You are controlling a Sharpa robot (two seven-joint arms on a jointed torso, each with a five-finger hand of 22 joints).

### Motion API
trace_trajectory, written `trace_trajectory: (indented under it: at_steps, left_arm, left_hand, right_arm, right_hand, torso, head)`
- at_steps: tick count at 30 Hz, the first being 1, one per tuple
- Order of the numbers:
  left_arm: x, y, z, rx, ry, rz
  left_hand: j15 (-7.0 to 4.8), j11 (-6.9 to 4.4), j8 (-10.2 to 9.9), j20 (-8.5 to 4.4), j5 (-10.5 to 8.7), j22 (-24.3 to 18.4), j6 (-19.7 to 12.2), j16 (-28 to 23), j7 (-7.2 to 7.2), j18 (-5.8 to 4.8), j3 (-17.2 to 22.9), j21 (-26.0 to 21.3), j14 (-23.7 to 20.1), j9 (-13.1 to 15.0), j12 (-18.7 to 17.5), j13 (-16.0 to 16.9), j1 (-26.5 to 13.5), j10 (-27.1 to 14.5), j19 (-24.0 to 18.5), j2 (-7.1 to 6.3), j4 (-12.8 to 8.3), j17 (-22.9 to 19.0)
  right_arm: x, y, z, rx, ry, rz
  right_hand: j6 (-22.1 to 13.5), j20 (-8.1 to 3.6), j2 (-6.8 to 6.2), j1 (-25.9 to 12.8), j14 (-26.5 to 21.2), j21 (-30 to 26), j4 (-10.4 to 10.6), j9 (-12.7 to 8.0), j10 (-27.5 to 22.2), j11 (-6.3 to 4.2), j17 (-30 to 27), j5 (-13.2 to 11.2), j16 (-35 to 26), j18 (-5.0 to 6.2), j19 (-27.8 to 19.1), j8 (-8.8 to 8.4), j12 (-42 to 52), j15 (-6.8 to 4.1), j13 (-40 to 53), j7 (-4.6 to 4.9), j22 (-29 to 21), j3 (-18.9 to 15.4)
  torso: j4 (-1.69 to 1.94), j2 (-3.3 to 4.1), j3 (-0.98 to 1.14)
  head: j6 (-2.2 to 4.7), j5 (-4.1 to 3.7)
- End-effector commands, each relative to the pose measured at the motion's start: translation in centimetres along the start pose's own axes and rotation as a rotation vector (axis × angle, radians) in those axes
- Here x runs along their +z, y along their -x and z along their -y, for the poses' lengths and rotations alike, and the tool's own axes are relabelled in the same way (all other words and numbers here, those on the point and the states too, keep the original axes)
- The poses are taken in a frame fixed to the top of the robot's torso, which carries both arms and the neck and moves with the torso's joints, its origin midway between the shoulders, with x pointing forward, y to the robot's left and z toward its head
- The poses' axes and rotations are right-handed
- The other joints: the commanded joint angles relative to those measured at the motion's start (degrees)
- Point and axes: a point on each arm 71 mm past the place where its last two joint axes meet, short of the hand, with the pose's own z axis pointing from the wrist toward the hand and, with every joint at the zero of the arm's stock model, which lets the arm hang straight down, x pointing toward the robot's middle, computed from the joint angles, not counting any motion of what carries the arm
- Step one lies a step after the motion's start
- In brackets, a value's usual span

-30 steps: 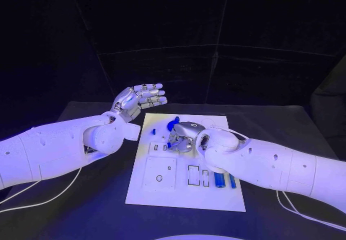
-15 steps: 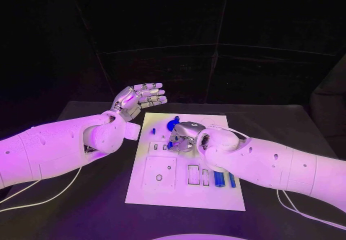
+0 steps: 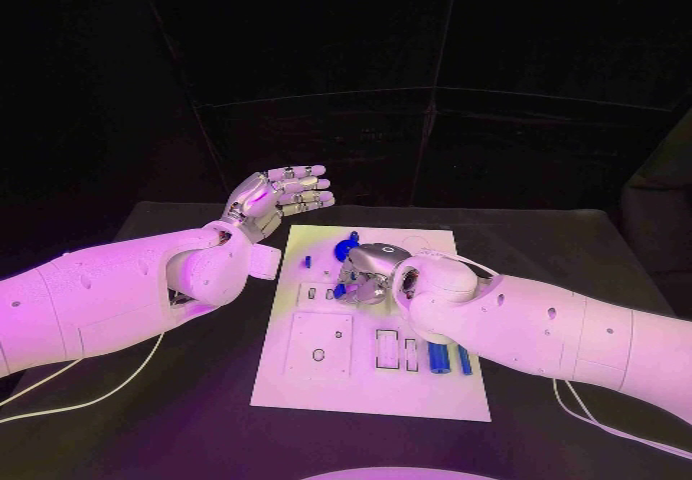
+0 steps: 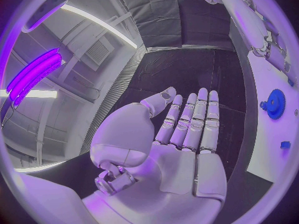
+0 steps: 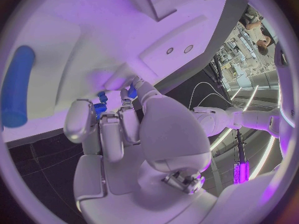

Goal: Assemble the parts on the task board

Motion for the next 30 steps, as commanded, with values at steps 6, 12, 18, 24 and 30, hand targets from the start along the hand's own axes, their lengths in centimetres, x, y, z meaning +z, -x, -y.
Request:
trace_trajectory:
  at_steps: [6, 12, 18, 24, 30]
  left_arm:
    - [0.1, -0.1, 0.1, -0.006, -0.005, -0.015]
    - [0.1, -0.1, 0.1, -0.006, -0.005, -0.015]
    - [0.1, -0.1, 0.1, -0.006, -0.004, -0.015]
    - [0.1, -0.1, 0.1, -0.005, -0.004, -0.014]
    - [0.0, 0.0, 0.1, -0.005, -0.003, -0.012]
  left_hand:
    - [-0.06, 0.02, 0.3, 0.08, 0.16, -0.1, -0.4, 0.2, 5.12, 1.03, 0.4, -0.3, 0.2, 0.0, 0.2, 0.0, -0.5, 0.1, 0.3, -0.24, 0.1, -0.1]
    - [-0.06, 0.02, 0.3, 0.08, 0.16, -0.1, -0.4, 0.2, 5.12, 1.03, 0.4, -0.3, 0.2, 0.0, 0.2, 0.0, -0.5, 0.1, 0.3, -0.24, 0.1, -0.1]
    - [-0.06, 0.02, 0.3, 0.08, 0.16, -0.1, -0.4, 0.2, 5.12, 1.03, 0.4, -0.3, 0.2, 0.0, 0.2, 0.0, -0.5, 0.1, 0.3, -0.24, 0.1, -0.1]
    - [-0.06, 0.02, 0.3, 0.08, 0.16, -0.1, -0.4, 0.2, 5.12, 1.03, 0.4, -0.3, 0.2, 0.0, 0.2, 0.0, -0.5, 0.1, 0.3, -0.24, 0.1, -0.1]
    - [-0.06, 0.02, 0.3, 0.08, 0.16, -0.1, -0.4, 0.2, 5.12, 1.03, 0.4, -0.3, 0.2, 0.0, 0.2, 0.0, -0.5, 0.1, 0.3, -0.24, 0.1, -0.1]
  right_arm:
    - [-0.1, 0.1, 0.1, -0.002, -0.005, 0.029]
    - [-0.3, 0.1, 0.1, 0.001, -0.003, 0.042]
    - [-0.5, 0.1, 0.0, -0.015, -0.005, 0.038]
    - [-0.9, 0.2, -0.4, -0.043, -0.008, 0.034]
    - [-1.4, 0.6, -0.9, -0.092, -0.019, 0.023]
  right_hand:
    - [0.6, 0.33, 0.51, -0.3, 5.1, -0.1, 0.2, 0.3, 0.1, -0.04, 11.1, 0.3, 0.0, -1.05, -0.1, 0.27, 0.5, 0.28, 3.4, -0.38, 0.3, 0.3]
    - [0.8, 0.30, 0.68, -0.3, 5.1, -0.1, 0.2, 0.3, 0.2, -0.12, 11.2, 0.4, 0.0, -1.05, -0.1, 0.39, 0.6, 0.23, 3.6, -0.47, 0.3, 0.5]
    - [0.9, 0.29, 0.72, -0.4, 5.1, -0.1, 0.3, 0.3, 0.2, -0.14, 11.1, 0.4, 0.0, -1.04, -0.1, 0.42, 0.6, 0.21, 3.6, -0.49, 0.3, 0.5]
    - [1.1, 0.26, 0.82, -0.5, 5.1, -0.1, 0.4, 0.4, 0.3, -0.19, 11.3, 0.4, 0.1, -1.04, 0.0, 0.49, 0.6, 0.18, 3.6, -0.56, 0.3, 0.6]
    - [1.3, 0.23, 0.95, -0.6, 5.2, -0.1, 0.5, 0.4, 0.3, -0.25, 11.4, 0.4, 0.1, -1.05, 0.0, 0.56, 0.7, 0.13, 3.7, -0.63, 0.4, 0.6]
  torso:
    - [0.03, -0.01, 0.03]
    - [-0.03, -0.02, 0.03]
    - [-0.01, 0.01, 0.03]
    - [-0.06, -0.01, 0.03]
    - [-0.08, -0.07, -0.13]
  head:
    - [0.02, 0.00]
    - [-0.01, 0.04]
    - [-0.07, 0.07]
    - [-0.18, 0.15]
    - [-0.19, 0.11]
